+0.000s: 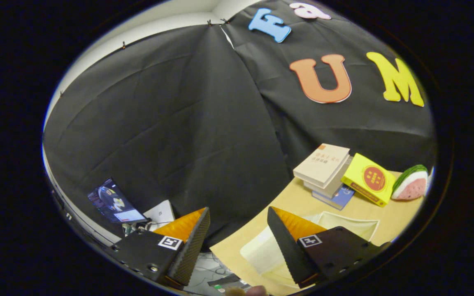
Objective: Open the storage box then place both shoes into the box .Put the left shoe in first, then the right shoe, with the right side of both shoes facing outward in a uniform manner.
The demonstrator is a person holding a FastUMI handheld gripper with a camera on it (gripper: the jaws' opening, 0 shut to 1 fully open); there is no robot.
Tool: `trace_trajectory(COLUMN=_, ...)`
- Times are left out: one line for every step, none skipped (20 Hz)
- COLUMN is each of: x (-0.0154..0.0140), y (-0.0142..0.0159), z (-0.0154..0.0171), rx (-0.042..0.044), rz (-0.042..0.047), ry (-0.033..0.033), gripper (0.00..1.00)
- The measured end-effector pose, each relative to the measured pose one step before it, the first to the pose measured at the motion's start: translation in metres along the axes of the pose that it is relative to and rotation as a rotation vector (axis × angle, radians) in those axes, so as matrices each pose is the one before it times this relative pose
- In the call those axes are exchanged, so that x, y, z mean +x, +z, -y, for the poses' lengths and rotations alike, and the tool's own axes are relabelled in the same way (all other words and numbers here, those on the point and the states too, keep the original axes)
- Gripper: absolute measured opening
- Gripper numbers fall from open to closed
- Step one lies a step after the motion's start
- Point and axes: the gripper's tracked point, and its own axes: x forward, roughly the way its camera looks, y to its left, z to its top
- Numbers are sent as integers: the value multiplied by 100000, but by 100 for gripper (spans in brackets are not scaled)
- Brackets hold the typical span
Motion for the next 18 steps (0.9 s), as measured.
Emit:
trace_trajectory(x=-930, y=262, z=715, rx=-943, rz=1746, ry=-2245, gripper=87)
trace_trajectory(x=-1019, y=233, z=1131, rx=-1165, rz=2004, ry=-3066, gripper=87)
trace_trajectory(x=-744, y=457, z=1817, rx=-842, rz=4423, ry=-4707, gripper=91)
trace_trajectory(x=-1059, y=386, z=1910, rx=-1338, rz=3036, ry=-4724, gripper=92)
trace_trajectory(x=-1379, y=-50, z=1868, rx=-727, rz=2064, ry=-3745, gripper=93)
trace_trajectory(x=-1221, y=-55, z=1897, rx=-94, rz=1671, ry=-3640, gripper=94)
trace_trajectory(x=-1235, y=-130, z=1944, rx=-229, rz=1344, ry=-3439, gripper=95)
trace_trajectory(x=-1154, y=-128, z=2377, rx=-399, rz=1530, ry=-4260, gripper=95)
trace_trajectory(x=-1290, y=33, z=2379, rx=-22, rz=1879, ry=-3704, gripper=95)
trace_trajectory(x=-1270, y=-2, z=2338, rx=383, rz=2086, ry=-3403, gripper=95)
trace_trajectory(x=-1290, y=285, z=2461, rx=447, rz=2656, ry=-3240, gripper=95)
trace_trajectory(x=-1179, y=47, z=2495, rx=249, rz=2282, ry=-3647, gripper=95)
trace_trajectory(x=-1103, y=-67, z=2613, rx=293, rz=1588, ry=-3469, gripper=95)
trace_trajectory(x=-1426, y=14, z=2520, rx=120, rz=1401, ry=-3454, gripper=95)
trace_trajectory(x=-1526, y=100, z=2621, rx=-351, rz=1247, ry=-3454, gripper=95)
trace_trajectory(x=-1343, y=-124, z=2583, rx=-1064, rz=549, ry=-3268, gripper=95)
trace_trajectory(x=-1614, y=-273, z=2289, rx=-1189, rz=-76, ry=-2917, gripper=95)
trace_trajectory(x=-1015, y=-864, z=2304, rx=-1286, rz=-357, ry=-3013, gripper=95)
